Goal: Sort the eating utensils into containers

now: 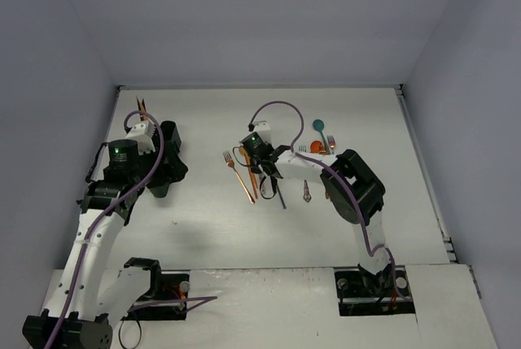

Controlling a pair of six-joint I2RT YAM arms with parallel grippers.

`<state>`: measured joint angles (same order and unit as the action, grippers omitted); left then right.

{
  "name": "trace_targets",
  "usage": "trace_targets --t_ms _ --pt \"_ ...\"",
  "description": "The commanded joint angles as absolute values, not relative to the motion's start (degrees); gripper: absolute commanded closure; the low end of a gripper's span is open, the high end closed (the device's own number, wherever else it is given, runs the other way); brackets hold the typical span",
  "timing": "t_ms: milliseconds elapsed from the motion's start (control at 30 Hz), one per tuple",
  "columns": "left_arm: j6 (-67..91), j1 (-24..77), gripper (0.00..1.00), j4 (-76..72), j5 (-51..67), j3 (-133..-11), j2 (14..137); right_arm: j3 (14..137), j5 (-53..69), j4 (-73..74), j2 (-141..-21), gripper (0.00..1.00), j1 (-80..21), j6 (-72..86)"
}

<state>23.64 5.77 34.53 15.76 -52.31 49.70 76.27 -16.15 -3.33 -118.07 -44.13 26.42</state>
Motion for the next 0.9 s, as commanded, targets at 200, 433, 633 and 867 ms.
trace_targets --t_ms 200,433,633,867 --pt "28.4 11.2 0.21 30.8 20.9 -59.6 50.5 74.3 -15.7 -2.8 -105.6 1.00 -44.2 20.9" --pt "34.3 16.6 0.21 22.8 22.9 -60.9 51.8 70.5 -14.8 -4.6 -90.0 1.00 -50.4 13.0" --pt "38.3 19.0 0.21 14.2 23.0 -61.0 53.7 64.4 -9.9 -9.6 -79.8 1.00 -55.1 10.0" --pt "43.0 20.6 0.21 5.1 24.0 -60.1 55.6 60.3 -4.9 -14.6 -72.7 1.00 -56.0 9.6"
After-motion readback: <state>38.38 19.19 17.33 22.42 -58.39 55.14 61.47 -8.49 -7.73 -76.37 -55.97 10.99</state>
